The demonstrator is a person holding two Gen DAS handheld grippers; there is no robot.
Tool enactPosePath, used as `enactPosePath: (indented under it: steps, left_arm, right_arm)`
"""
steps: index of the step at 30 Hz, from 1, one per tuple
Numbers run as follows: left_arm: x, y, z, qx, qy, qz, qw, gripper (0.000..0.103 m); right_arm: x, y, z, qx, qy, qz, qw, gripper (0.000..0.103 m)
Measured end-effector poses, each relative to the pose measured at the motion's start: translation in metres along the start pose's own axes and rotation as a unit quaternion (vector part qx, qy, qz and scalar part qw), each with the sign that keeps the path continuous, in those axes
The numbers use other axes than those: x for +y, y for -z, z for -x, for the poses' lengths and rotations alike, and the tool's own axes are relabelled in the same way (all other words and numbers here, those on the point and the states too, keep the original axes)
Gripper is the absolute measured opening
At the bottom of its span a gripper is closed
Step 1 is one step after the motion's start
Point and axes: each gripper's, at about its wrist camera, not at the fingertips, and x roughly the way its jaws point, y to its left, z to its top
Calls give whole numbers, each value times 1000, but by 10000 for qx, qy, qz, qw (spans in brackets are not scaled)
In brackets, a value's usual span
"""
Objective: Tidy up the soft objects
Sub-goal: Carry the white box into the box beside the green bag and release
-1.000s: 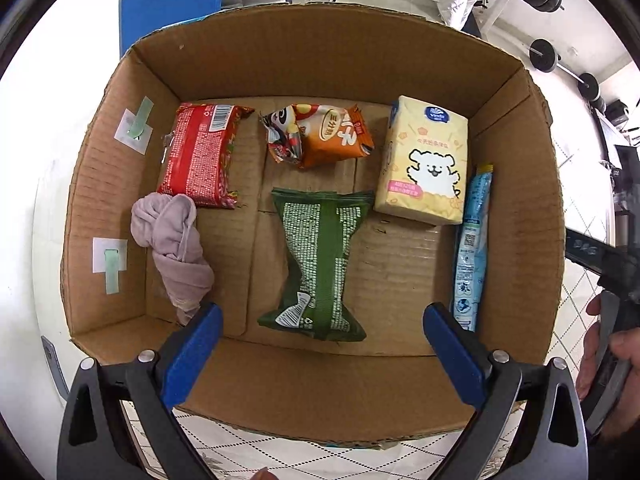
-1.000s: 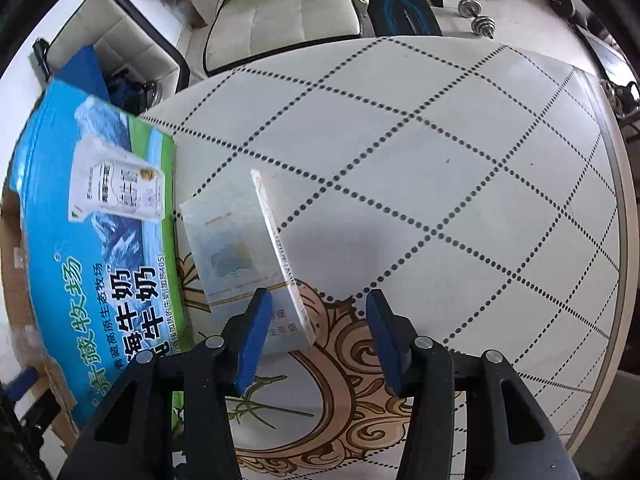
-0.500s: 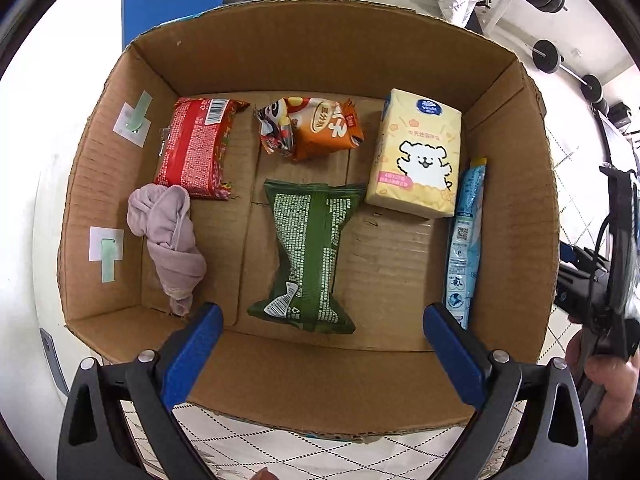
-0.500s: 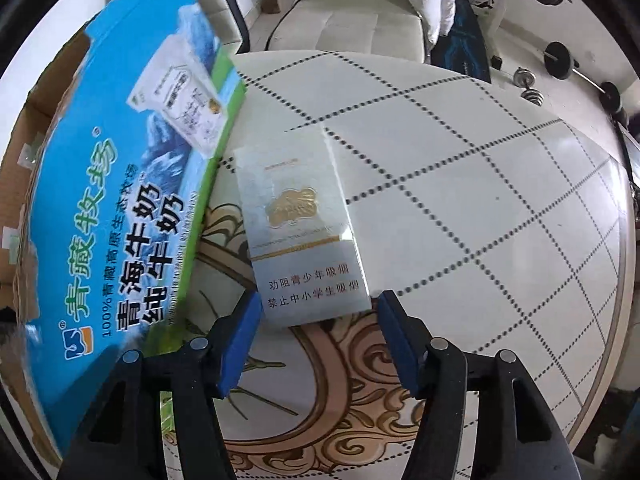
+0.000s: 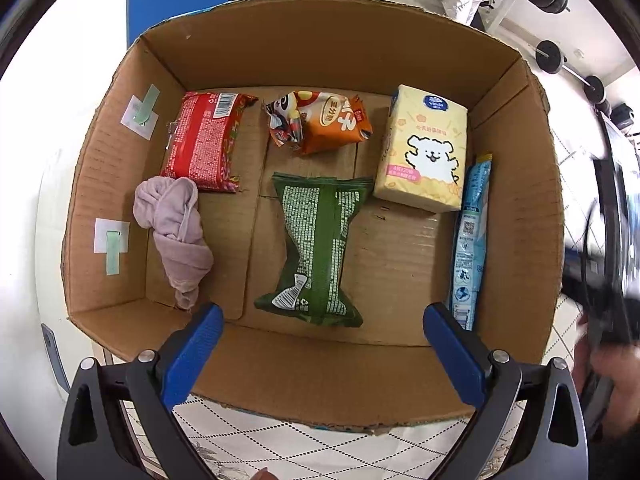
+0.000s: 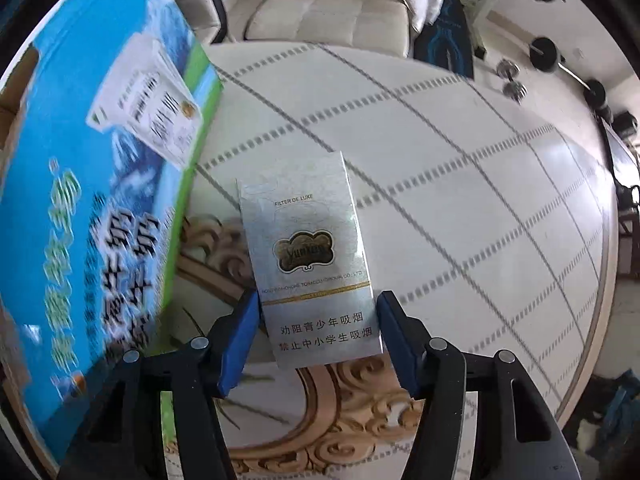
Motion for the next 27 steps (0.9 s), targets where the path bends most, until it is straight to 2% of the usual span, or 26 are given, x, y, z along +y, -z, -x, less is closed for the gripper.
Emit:
enactPosePath:
  steps: [3,5,9,12,13,15,16,18,22,27]
  left_arm:
    - [-2,2,0,5,-4,-43,10000,103]
    - [-3,1,-1,2,-6,-76,10000,103]
    - [-4,1,-1,-6,-47,-126,9999,103]
    - [-2,0,1,-35,-105,-162,9998,103]
    - [-1,0,1,-35,-131,-169,9998,103]
    - [3,0,4,-61,-149,-179,9997,103]
    - [5,1,6,-77,-157,-184,9997,103]
    - [10,1,11,-78,-119,-184,9997,103]
    - [23,5,33,-270,39,-173,9995,103]
    - [34,8,76,-635,96,-337,9974,103]
  right_arm:
    - [-28,38,-12,862,-495,-684,9927,63]
    - [-38,49,-10,914,-807,-935,9881,63]
    - [-40,45,1,506,-526,-956,9927,70]
    - [-29,33,-16,765,-308,-813,9933,72]
    - [-26,28,-17,697,-182,-748,9946,72]
    - [-19,29,-16,659,34,-648,9957,60]
    - [-7,37,-12,685,31,-697,9952,60]
    - [-9,43,-9,767,-76,-877,9932,59]
    - [-13,60,41,320,-483,-1191,9912,59]
    - [6,65,147,-616,-981,-963,9886,59]
